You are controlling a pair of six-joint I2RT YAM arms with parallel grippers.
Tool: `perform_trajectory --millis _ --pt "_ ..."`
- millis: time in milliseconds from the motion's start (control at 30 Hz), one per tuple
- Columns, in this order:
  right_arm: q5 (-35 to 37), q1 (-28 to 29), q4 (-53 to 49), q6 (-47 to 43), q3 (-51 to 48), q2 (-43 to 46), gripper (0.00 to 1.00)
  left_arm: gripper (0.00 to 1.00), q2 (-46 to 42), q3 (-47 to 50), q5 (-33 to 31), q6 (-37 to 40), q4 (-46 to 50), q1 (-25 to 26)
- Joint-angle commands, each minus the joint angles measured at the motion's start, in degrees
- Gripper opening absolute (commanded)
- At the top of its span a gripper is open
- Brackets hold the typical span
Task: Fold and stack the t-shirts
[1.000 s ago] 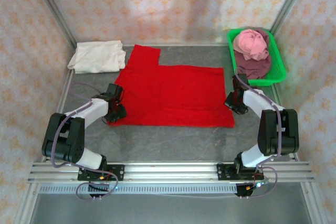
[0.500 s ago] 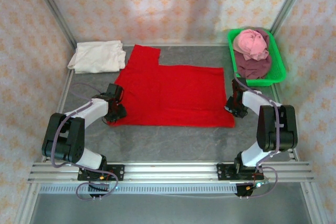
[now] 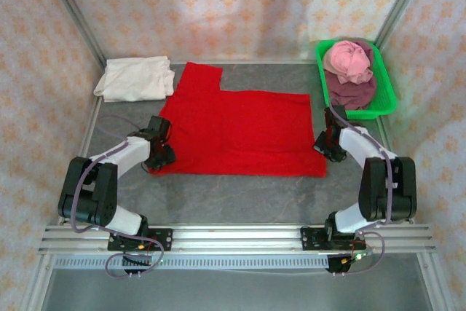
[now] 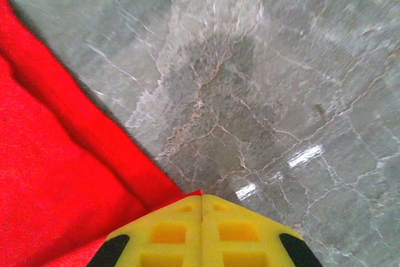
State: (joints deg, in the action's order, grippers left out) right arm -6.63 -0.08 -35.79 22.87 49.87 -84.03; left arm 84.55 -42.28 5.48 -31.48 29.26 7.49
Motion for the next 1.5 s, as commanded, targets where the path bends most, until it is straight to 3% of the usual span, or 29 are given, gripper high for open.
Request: perform_trajectory --millis 0,233,633,767,1000,1167,1333,1467 --pt "3.2 -0.3 -3.4 -1.1 1.9 2.3 0.0 0.37 1.4 1.4 -3.1 0.3 1.3 -0.2" --pt "-1.6 -0.2 -1.3 -2.6 3.1 5.8 0.0 0.37 1.4 1.4 -3.4 0.3 1.3 -0.2" --pt "-1.7 0.2 3.0 -4.9 7.0 8.1 0.0 0.38 -1.9 2.8 -6.0 -1.3 1.4 -0.2" --pt "1.4 0.1 3.2 -4.1 5.5 5.7 0.0 0.4 -3.6 2.9 -6.4 -1.6 1.5 -0.3" --pt "-3.4 0.2 8.1 -2.8 2.7 1.4 0.0 0.44 -9.5 -4.0 -5.7 3.0 2.8 0.0" --pt "-4.3 1.3 9.6 -2.6 3.0 0.0 0.0 0.49 -1.3 -14.2 -0.7 10.1 2.4 0.4" --pt "-4.5 2.3 10.3 -2.6 3.4 -0.8 0.0 0.56 9.0 -22.2 -1.6 13.8 1.2 1.0" --pt "-4.6 2.4 10.4 -2.3 3.4 -1.3 0.0 0.58 15.1 -27.1 1.5 16.0 -1.1 2.3"
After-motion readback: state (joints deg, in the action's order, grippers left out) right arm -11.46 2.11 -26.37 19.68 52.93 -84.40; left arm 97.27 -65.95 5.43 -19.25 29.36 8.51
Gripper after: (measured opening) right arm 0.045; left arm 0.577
